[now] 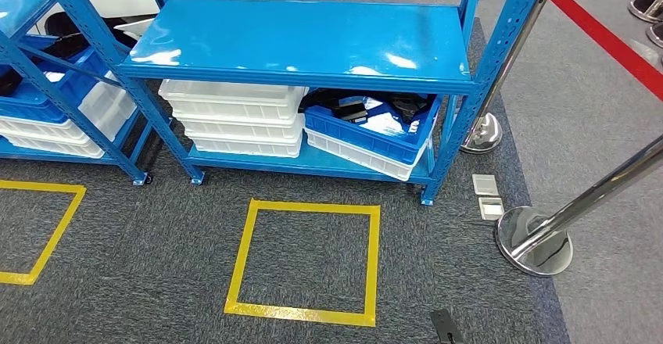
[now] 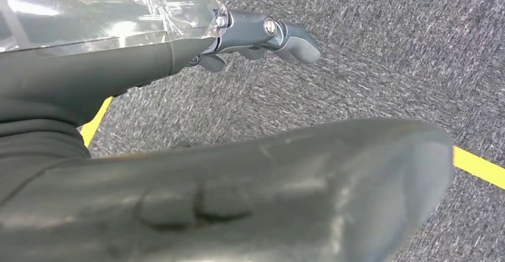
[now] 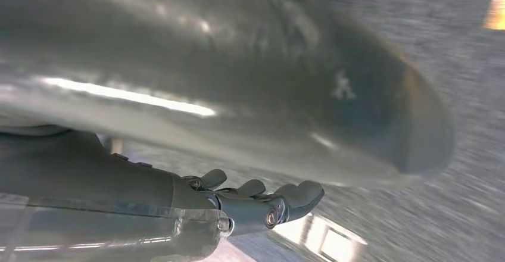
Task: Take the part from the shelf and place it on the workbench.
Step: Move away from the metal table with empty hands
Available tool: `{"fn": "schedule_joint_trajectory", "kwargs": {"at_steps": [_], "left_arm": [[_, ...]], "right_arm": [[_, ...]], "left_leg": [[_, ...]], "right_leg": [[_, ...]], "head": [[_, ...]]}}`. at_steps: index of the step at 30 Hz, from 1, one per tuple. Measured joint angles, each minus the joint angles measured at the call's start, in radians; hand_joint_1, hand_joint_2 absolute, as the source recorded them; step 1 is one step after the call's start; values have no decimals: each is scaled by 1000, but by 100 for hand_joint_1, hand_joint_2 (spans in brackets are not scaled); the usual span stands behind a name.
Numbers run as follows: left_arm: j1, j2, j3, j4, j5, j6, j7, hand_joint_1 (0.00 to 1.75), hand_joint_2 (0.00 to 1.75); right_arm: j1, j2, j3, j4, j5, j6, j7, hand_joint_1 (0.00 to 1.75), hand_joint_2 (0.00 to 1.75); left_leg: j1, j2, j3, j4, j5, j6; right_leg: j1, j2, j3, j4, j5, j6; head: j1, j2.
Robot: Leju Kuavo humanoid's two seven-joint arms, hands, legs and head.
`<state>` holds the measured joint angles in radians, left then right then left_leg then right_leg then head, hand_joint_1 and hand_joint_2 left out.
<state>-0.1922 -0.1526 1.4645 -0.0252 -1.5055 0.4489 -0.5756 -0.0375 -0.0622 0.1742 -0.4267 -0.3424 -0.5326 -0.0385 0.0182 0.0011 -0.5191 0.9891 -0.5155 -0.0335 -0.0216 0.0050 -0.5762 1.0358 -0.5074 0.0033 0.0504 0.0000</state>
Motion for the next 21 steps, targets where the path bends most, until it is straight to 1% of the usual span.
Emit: {"fn": "schedule_joint_trajectory", "kwargs": {"at_steps": [9, 13, 15, 17, 21], "left_arm": [[-3, 0, 0, 0, 1, 3, 3, 0, 0], [-4, 0, 0, 0, -1, 3, 3, 0, 0], [-4, 0, 0, 0, -8, 2, 3, 0, 0], [-4, 0, 0, 0, -20, 2, 3, 0, 0], [-6, 0, 0, 0, -42, 1, 4, 0, 0]], "right_arm": [[-9, 12, 39, 80, -6, 16, 24, 0, 0], [-13, 16, 62, 99, 1, 54, 61, 0, 0], [-13, 18, 77, 105, 8, 59, 68, 0, 0], [-14, 20, 91, 107, 10, 55, 61, 0, 0], [-14, 21, 116, 108, -9, 40, 19, 0, 0]], "left_leg": [[-1, 1, 2, 2, -1, 0], [-2, 1, 2, 3, -2, 0], [-2, 1, 2, 3, -2, 1], [-2, 1, 2, 3, -2, 1], [-2, 1, 2, 3, -2, 1]], "right_leg": [[-1, 0, 6, -5, 0, 1], [-2, 0, 6, -5, 0, 1], [-2, 0, 6, -5, 0, 1], [-2, 0, 6, -5, 0, 1], [-2, 0, 6, -5, 0, 1]], "head": [[0, 0], [0, 0], [0, 0], [0, 0], [0, 0]]}}
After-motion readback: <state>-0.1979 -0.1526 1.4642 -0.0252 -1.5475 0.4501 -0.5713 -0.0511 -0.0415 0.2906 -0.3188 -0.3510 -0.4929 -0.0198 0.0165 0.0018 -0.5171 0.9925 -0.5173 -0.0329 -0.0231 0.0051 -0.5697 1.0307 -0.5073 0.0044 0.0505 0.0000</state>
